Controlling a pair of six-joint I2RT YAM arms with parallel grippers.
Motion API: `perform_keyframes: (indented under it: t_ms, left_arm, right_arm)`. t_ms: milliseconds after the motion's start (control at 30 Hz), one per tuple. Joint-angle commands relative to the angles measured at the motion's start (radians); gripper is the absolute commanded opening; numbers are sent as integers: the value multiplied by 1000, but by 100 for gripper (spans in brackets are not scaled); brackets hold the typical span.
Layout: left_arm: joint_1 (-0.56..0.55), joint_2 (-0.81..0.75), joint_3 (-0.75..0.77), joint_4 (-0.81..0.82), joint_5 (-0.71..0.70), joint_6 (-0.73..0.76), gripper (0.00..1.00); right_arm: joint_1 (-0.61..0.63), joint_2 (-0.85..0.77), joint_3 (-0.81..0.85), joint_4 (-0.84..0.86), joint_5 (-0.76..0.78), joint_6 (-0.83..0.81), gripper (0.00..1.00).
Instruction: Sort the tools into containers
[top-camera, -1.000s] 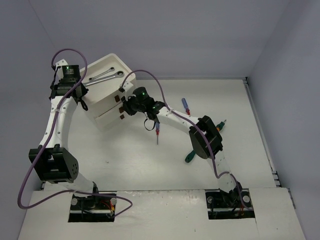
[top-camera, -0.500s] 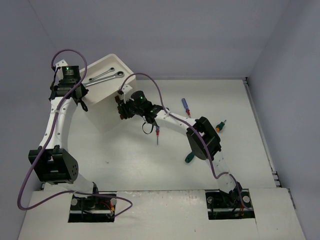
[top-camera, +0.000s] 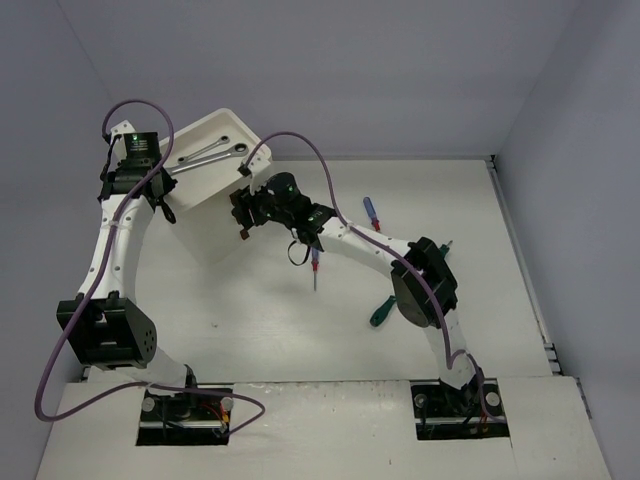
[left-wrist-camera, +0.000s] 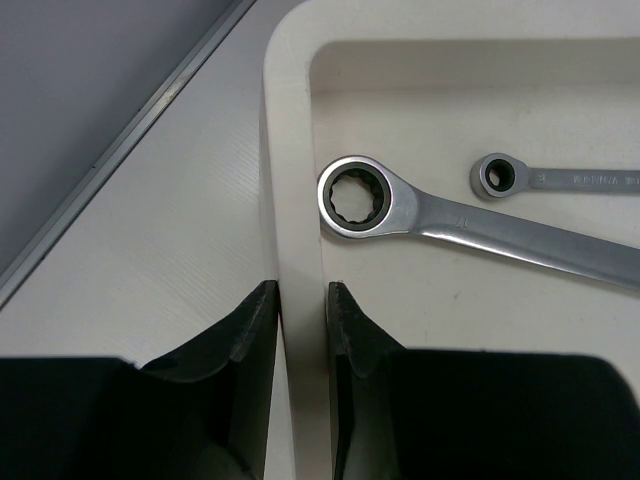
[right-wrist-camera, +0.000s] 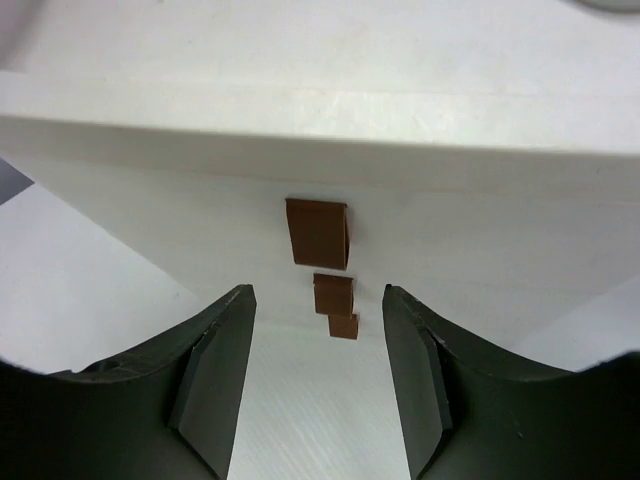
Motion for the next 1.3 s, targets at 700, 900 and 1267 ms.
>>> perform_keyframes:
  t_ms: [700, 900, 1267]
  left_arm:
    - [-40, -48, 14, -110, 185, -13, 0]
    - [-40, -48, 16, -111, 188, -11, 0]
    - [-40, -47, 5, -110, 187, -12, 0]
  right_arm:
    - [14, 72, 183, 35, 77, 44, 45]
    - [14, 80, 203, 35, 76, 32, 41]
    - [19, 69, 228, 35, 90, 16, 40]
